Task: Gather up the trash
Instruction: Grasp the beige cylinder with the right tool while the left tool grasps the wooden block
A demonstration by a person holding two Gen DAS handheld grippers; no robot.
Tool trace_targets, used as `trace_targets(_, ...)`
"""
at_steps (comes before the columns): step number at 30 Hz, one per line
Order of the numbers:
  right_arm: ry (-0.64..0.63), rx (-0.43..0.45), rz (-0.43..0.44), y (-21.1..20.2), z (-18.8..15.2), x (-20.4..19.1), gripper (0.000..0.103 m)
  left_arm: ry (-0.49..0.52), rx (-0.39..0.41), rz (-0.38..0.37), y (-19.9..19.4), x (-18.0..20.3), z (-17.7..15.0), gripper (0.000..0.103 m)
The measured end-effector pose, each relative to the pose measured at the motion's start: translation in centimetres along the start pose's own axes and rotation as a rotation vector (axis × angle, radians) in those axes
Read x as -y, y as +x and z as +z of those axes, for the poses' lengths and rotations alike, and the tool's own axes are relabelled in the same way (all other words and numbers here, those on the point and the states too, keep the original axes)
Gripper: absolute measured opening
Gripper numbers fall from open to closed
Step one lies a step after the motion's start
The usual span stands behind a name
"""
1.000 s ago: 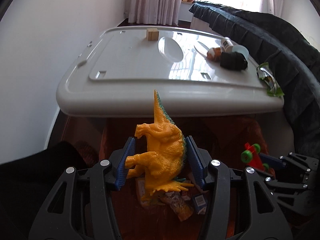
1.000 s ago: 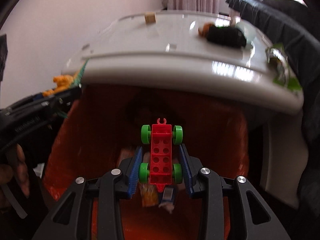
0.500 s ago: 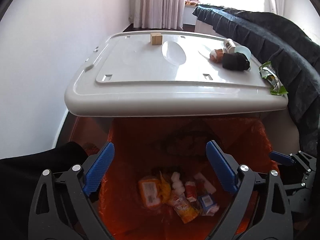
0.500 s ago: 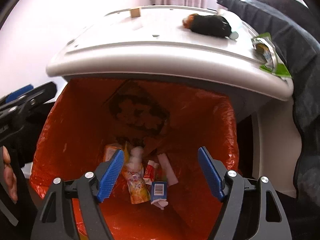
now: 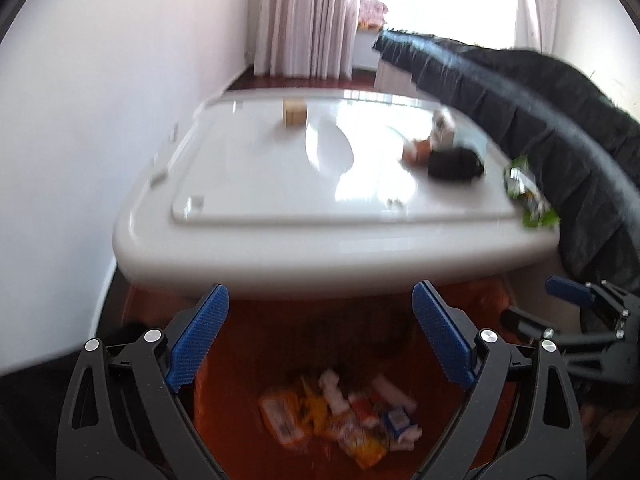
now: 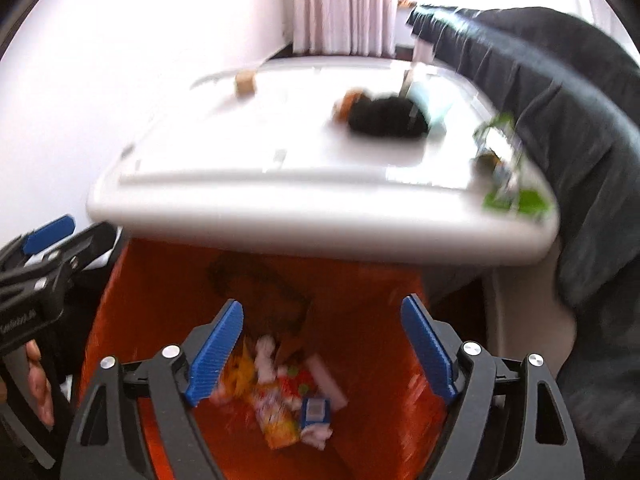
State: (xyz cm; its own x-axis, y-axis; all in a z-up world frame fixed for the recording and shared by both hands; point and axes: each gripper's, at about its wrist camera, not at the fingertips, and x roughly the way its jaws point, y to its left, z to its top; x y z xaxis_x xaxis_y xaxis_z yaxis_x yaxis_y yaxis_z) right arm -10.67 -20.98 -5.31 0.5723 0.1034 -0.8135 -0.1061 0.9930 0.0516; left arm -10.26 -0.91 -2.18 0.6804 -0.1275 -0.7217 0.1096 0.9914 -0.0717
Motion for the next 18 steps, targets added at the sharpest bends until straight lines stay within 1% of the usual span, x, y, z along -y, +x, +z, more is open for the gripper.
trace_targets(1, 0.004, 0.013, -0.006, -0.1, 1.0, 0.4, 0.081, 0.003, 0.022, 0.000, -0.1, 0.0, 1.1, 0.091)
trace_targets(5, 0.027, 0.095, -0.059, -0.3, 7.1, 3.0, 0.081, 0.000, 0.099, 0.000, 0.2, 0.2, 4.9, 0.091)
trace_targets(6, 0.037, 0.115, -0.080, 0.0, 9.1, 3.9, 0.081, -0.001, 0.111, 0.001, 0.5, 0.3, 5.7, 0.091)
trace_targets(9, 0.070, 0.136, -0.125, 1.8, 14.5, 6.5, 0.081, -0.010, 0.140, 0.001, 1.3, 0.5, 7.8, 0.091)
trace_targets(11, 0.079, 0.129, -0.150, 3.6, 17.3, 7.7, 0.081, -0.020, 0.156, -0.006, 1.9, 0.6, 8.8, 0.091)
trace_targets(14, 0.096, 0.096, -0.187, 7.5, 21.6, 9.4, 0.081, -0.025, 0.162, -0.009, 2.9, 0.9, 9.7, 0.091)
trace_targets(16, 0.103, 0.067, -0.197, 9.8, 23.4, 10.1, 0.081, -0.023, 0.164, -0.011, 3.4, 1.0, 9.9, 0.091)
trace_targets(18, 0.121, 0.024, -0.198, 13.0, 25.2, 11.0, 0.081, -0.015, 0.167, -0.009, 3.7, 1.0, 9.7, 0.091)
